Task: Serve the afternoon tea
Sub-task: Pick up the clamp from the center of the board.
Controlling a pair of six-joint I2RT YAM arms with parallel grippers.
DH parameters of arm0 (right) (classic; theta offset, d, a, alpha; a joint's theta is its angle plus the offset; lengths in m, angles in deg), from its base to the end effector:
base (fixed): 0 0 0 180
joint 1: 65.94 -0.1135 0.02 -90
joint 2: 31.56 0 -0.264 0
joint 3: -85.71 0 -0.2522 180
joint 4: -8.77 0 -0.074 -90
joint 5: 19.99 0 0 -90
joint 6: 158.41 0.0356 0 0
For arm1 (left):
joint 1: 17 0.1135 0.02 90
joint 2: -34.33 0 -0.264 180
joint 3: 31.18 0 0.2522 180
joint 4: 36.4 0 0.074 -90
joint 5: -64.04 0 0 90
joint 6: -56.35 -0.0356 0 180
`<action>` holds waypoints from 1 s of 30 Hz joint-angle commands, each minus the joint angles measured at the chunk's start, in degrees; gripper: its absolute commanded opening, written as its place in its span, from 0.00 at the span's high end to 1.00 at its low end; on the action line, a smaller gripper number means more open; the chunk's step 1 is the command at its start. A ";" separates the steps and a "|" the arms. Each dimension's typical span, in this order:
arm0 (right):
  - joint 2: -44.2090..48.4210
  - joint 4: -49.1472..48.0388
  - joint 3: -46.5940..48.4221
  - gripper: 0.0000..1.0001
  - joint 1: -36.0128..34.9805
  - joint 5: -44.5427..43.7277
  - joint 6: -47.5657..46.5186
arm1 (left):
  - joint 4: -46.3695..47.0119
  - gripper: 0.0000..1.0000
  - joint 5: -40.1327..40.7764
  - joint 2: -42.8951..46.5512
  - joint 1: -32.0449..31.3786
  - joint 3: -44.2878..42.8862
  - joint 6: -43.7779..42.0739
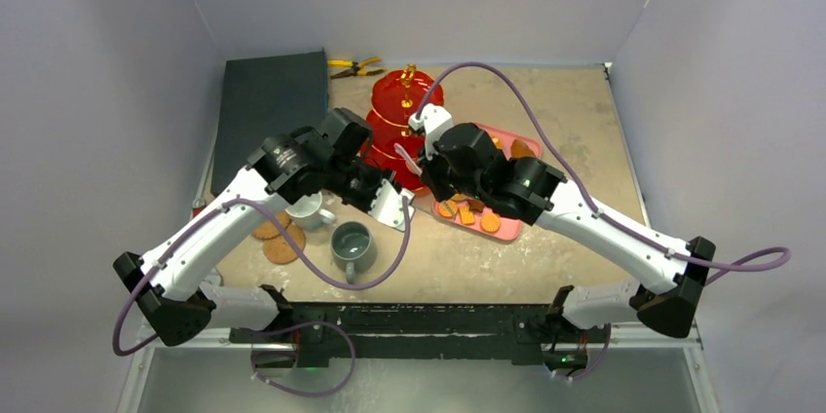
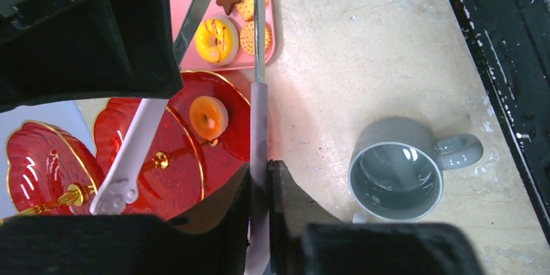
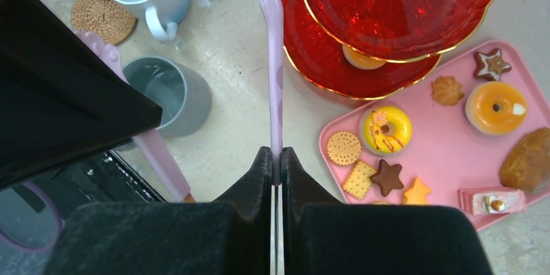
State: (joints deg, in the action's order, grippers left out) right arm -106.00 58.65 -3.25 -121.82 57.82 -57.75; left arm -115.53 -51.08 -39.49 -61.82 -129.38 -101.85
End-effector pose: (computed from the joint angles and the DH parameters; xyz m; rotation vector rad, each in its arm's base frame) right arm 0.1643 0.2291 0.3802 -0.7179 2.0487 0.4483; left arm 0.1578 -0.1781 0.3844 2.1227 1.1981 -0.3740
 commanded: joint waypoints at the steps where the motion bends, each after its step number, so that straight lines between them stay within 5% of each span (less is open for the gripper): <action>1: 0.12 2.67 4.92 1.00 0.03 1.30 -3.66 | -1.64 0.76 1.99 2.04 -0.36 -0.64 -2.10; 4: -0.56 3.74 6.10 1.00 0.06 1.51 -4.50 | -1.78 0.58 2.97 2.19 -0.30 -0.76 -2.48; 8: -0.74 4.76 6.49 1.00 0.07 1.78 -5.63 | -1.88 0.57 6.50 2.28 -0.33 -1.96 -4.20; 18: -3.32 7.54 11.84 1.00 -0.12 3.63 -8.18 | -6.27 0.97 5.93 -0.88 -0.35 -8.21 -2.52; 21: -4.15 7.89 14.03 1.00 -0.39 3.83 -8.37 | -5.88 1.00 3.71 -1.46 -0.30 -8.37 -0.36; 30: 3.42 0.20 14.46 0.23 -0.02 4.72 -6.97 | 2.75 1.00 -10.09 0.40 4.28 -4.93 19.94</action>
State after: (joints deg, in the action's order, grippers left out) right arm -108.95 65.75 8.73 -121.90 61.78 -65.40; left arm -119.96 -49.73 -41.19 -61.30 -135.24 -94.22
